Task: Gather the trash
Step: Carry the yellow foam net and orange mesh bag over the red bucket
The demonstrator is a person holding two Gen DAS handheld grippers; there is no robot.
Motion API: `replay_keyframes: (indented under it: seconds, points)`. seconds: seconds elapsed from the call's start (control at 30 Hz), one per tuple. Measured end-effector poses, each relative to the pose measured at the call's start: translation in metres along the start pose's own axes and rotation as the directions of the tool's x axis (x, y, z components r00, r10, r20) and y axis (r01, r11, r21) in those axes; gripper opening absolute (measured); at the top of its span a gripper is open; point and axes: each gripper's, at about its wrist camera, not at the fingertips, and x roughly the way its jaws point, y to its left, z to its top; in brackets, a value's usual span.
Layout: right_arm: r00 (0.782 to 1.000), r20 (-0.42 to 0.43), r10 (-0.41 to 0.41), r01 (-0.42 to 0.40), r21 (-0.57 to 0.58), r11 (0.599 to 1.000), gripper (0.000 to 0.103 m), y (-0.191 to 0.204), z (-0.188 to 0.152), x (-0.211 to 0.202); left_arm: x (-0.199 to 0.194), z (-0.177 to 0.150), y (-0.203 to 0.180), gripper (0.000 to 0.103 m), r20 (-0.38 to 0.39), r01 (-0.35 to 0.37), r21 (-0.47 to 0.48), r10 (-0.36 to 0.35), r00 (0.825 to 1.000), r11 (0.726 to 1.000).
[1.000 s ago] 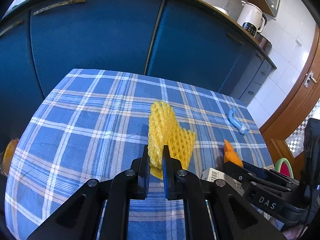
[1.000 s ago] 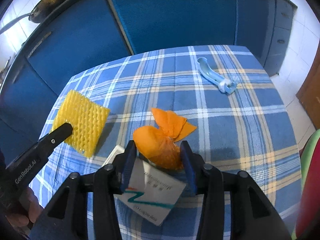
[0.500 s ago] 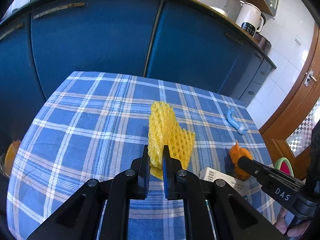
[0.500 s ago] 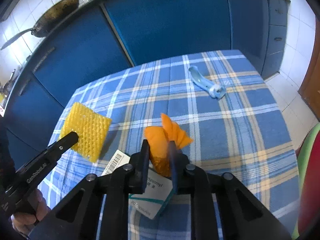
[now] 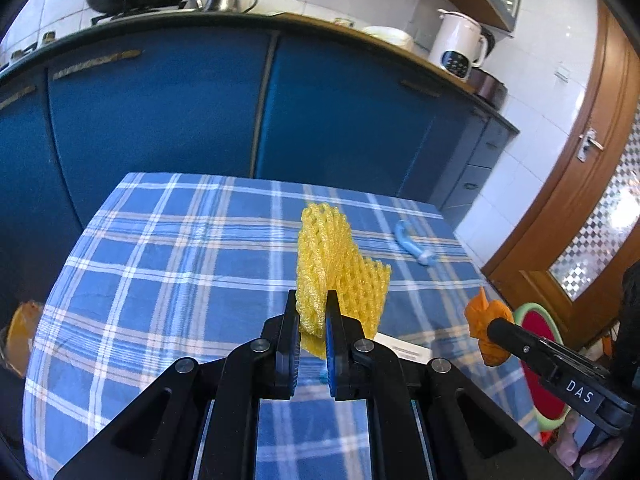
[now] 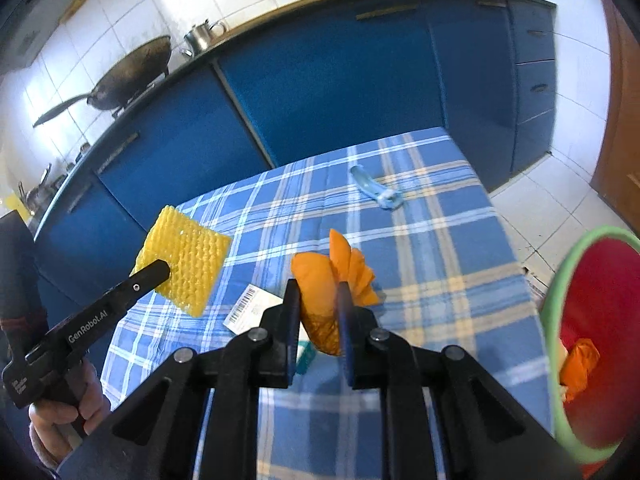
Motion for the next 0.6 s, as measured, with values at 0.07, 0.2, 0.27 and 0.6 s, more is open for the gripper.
replay_keyframes:
  seconds: [0.07,0.2,0.27,0.6]
  points:
    - [1.000,0.016,-0.007,0.006,0.015,1.000,0.019,-0.006,-0.003,-0.011,-0.005,-0.001,-0.008,0.010,0.001,0.014,0.013,-0.014,1.000,1.000]
    - [0.999,0.050,-0.019,0.016,0.058,0.998,0.020,-0.023,-0.009,-0.037,-0.012,-0.009,-0.033,0.010,-0.006,0.046,0.050,-0.046,0.999,0.998]
    - [0.998,0.064,-0.027,0.022,0.075,0.997,0.020,-0.031,-0.012,-0.048,-0.013,-0.015,-0.043,0.010,-0.018,0.067,0.062,-0.066,0.998,0.996]
    - [0.987,0.104,-0.120,0.106,0.137,0.985,0.020,-0.080,-0.029,-0.100,-0.011,-0.042,-0.116,0.010,-0.105,0.180,0.158,-0.164,0.981,0.971]
